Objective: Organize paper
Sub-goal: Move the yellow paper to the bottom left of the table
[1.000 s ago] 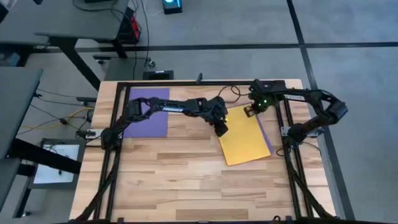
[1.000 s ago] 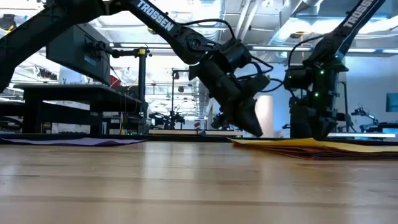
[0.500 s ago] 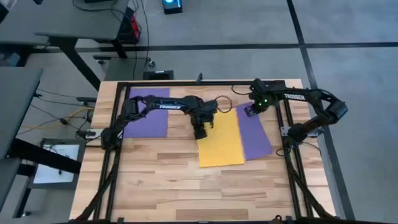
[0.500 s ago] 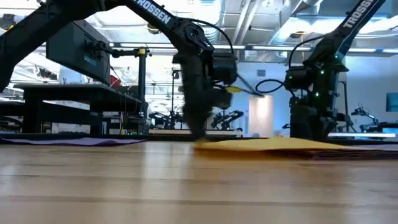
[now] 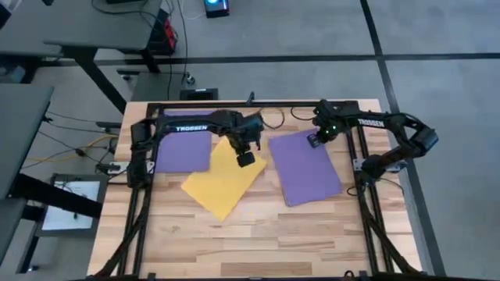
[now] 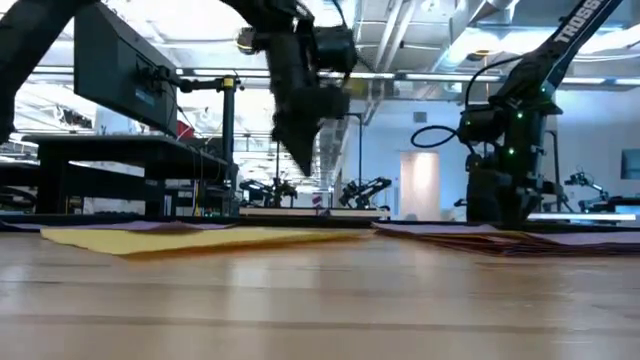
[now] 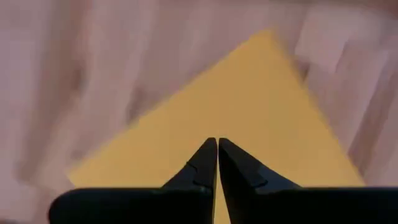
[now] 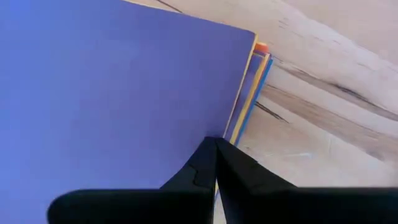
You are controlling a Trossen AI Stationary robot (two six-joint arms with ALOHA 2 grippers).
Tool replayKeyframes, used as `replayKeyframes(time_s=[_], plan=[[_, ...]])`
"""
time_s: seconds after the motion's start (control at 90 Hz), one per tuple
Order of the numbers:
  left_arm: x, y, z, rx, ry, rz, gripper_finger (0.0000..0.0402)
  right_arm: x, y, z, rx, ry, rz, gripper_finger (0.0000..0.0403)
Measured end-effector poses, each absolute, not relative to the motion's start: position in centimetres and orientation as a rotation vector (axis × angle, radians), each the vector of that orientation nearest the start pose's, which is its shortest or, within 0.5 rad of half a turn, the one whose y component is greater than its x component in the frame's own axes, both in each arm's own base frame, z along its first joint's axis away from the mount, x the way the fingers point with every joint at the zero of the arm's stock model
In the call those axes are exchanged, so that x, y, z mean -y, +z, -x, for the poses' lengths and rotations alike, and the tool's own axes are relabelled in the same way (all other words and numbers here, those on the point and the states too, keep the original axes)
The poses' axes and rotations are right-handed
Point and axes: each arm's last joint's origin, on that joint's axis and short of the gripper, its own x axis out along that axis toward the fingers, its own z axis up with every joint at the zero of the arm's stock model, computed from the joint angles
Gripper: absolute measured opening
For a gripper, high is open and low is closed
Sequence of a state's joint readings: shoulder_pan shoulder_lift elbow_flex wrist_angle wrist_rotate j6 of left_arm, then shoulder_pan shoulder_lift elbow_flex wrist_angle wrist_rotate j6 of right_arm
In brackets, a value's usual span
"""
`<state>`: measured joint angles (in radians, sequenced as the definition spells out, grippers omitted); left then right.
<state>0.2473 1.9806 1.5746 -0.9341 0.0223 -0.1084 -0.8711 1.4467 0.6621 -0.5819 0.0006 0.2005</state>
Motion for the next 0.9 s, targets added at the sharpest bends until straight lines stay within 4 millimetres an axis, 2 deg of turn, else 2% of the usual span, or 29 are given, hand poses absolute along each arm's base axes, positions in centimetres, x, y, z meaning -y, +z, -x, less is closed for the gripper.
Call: replayKeyframes(time_s=[0.1, 0.3, 0.544, 0.811, 0.9], plan=[[-7.9, 17.6, -37.0, -1.441, 0.319, 0.355, 0.0, 17.1, 14.0, -14.4, -1.206, -0.863, -0.754, 0.0], [-3.2, 15.1, -35.8, -1.519, 0.281, 0.419, 0.0, 17.0, 14.0, -14.3, -1.208, -0.872, -0.772, 0.0], [3.4, 14.4, -35.7, -1.49, 0.315, 0.518, 0.0, 16.8, 14.0, -14.1, -1.231, -0.875, -0.791, 0.0], [8.2, 14.3, -34.8, -1.517, 0.371, 0.584, 0.0, 16.8, 14.1, -14.1, -1.23, -0.874, -0.792, 0.0], [9.0, 15.0, -34.0, -1.513, 0.388, 0.544, 0.0, 16.9, 14.4, -14.2, -1.243, -0.873, -0.798, 0.0]])
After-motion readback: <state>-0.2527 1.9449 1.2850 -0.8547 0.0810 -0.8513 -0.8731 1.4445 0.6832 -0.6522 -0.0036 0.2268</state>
